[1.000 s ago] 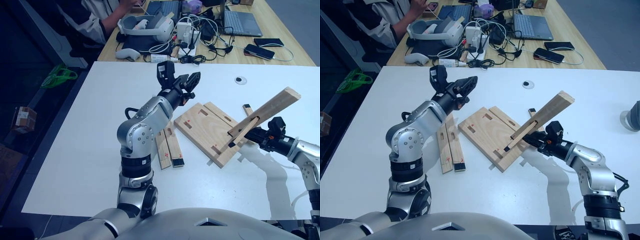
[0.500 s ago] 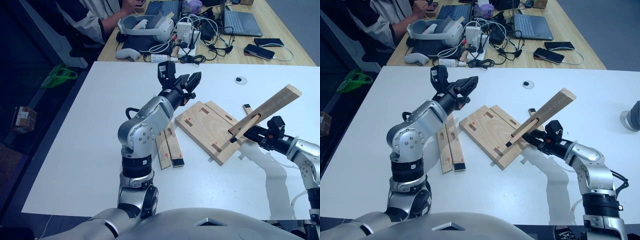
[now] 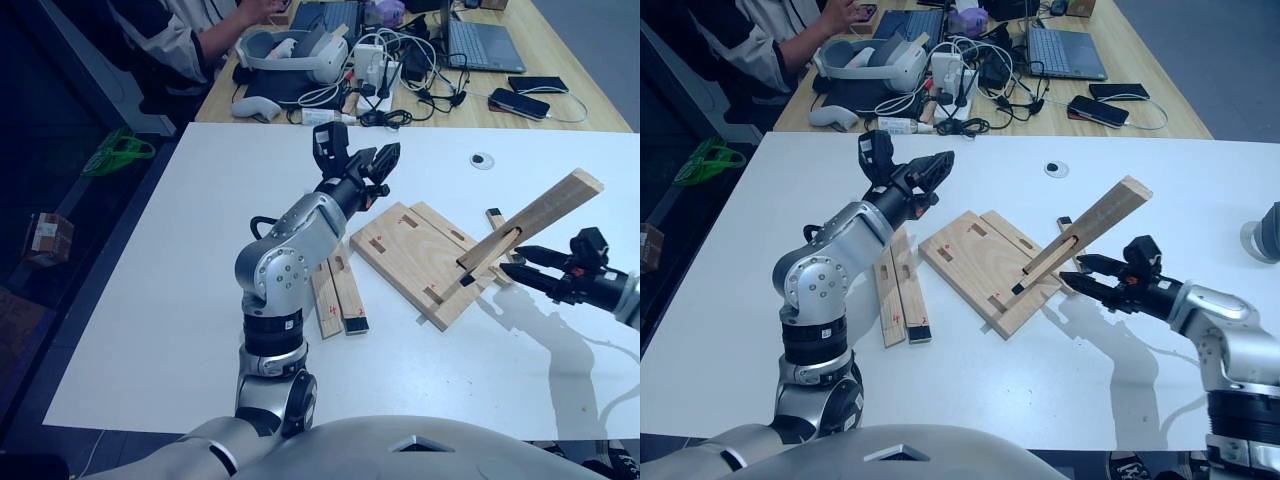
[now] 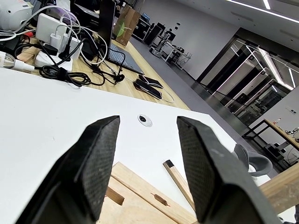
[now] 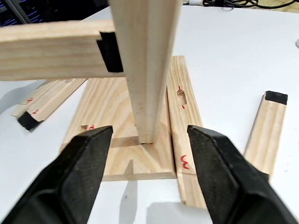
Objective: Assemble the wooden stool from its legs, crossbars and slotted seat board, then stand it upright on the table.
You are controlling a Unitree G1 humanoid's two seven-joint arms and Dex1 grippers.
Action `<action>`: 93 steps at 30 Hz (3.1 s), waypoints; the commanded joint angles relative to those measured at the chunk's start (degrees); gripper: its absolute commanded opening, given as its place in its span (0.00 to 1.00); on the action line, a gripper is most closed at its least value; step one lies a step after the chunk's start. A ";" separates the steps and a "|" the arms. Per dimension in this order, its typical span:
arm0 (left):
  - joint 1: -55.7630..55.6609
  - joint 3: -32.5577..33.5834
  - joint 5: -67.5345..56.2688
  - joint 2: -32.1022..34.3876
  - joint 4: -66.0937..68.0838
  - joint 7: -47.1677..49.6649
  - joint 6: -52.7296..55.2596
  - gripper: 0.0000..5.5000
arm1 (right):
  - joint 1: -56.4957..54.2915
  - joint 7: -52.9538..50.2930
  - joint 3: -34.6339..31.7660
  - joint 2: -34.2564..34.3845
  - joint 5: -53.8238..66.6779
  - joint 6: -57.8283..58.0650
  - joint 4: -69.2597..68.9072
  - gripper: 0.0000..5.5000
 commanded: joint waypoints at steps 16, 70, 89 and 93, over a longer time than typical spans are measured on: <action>-0.73 -0.43 0.84 0.22 1.31 -0.72 -0.43 0.41 | -49.42 -32.63 -6.16 10.73 11.86 13.65 10.69 0.54; 1.26 -0.38 1.47 0.18 -0.34 -0.85 0.16 0.41 | -40.36 -42.57 -17.84 11.01 34.31 40.87 -4.37 0.54; 1.29 -0.41 1.61 0.47 -0.74 -0.85 0.51 0.41 | -18.18 -36.43 -0.82 6.15 38.15 38.07 -20.84 0.54; 1.02 -0.40 1.71 0.42 -0.37 -0.99 0.13 0.41 | -24.40 -36.52 -1.91 7.83 39.73 35.33 -16.64 0.54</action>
